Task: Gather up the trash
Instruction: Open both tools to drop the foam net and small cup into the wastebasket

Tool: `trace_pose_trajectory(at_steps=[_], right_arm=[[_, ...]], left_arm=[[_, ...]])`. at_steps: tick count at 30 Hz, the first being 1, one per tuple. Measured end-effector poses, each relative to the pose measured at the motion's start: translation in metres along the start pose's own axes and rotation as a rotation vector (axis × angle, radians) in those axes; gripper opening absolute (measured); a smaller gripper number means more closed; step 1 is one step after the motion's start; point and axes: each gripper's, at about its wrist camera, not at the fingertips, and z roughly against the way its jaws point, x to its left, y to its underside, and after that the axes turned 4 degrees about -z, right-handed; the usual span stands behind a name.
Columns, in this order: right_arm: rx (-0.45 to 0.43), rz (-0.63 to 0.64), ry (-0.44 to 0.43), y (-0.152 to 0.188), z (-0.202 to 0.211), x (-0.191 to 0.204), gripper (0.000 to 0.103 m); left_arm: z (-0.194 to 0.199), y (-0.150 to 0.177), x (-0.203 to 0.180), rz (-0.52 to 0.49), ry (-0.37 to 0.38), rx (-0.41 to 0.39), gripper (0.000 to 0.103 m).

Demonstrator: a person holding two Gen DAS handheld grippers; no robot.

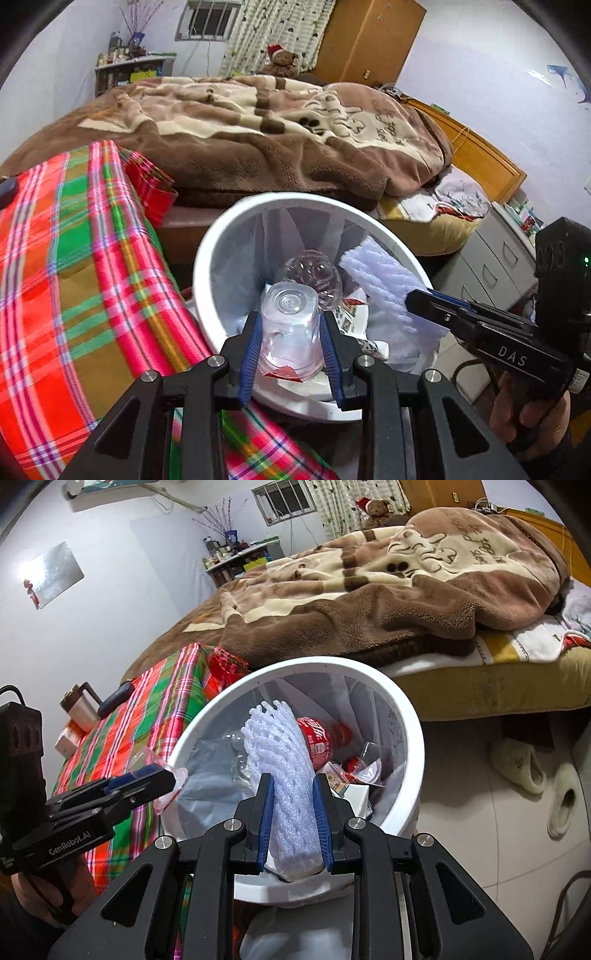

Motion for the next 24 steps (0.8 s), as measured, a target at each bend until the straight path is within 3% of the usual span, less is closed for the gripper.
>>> trace_pose_trajectory(at_steps=[2,4,8,24], right_arm=[[0.007,0.005,-0.006,0.0,-0.001,0.001,0.024],[0.003,0.014,-0.003,0.0,-0.001,0.003,0.027],[-0.01,0.024,-0.005,0.0,0.001,0.004,0.038],[-0.033,0.076,-0.018,0.008,0.021,0.027,0.038]], left_arm=[[-0.003,0.0,0.0,0.0,0.001,0.01,0.033],[-0.004,0.0,0.0,0.004,0.0,0.009,0.043],[-0.002,0.001,0.003,0.014,-0.005,0.004,0.045],[0.04,0.015,0.01,0.044,-0.052,-0.047,0.048]])
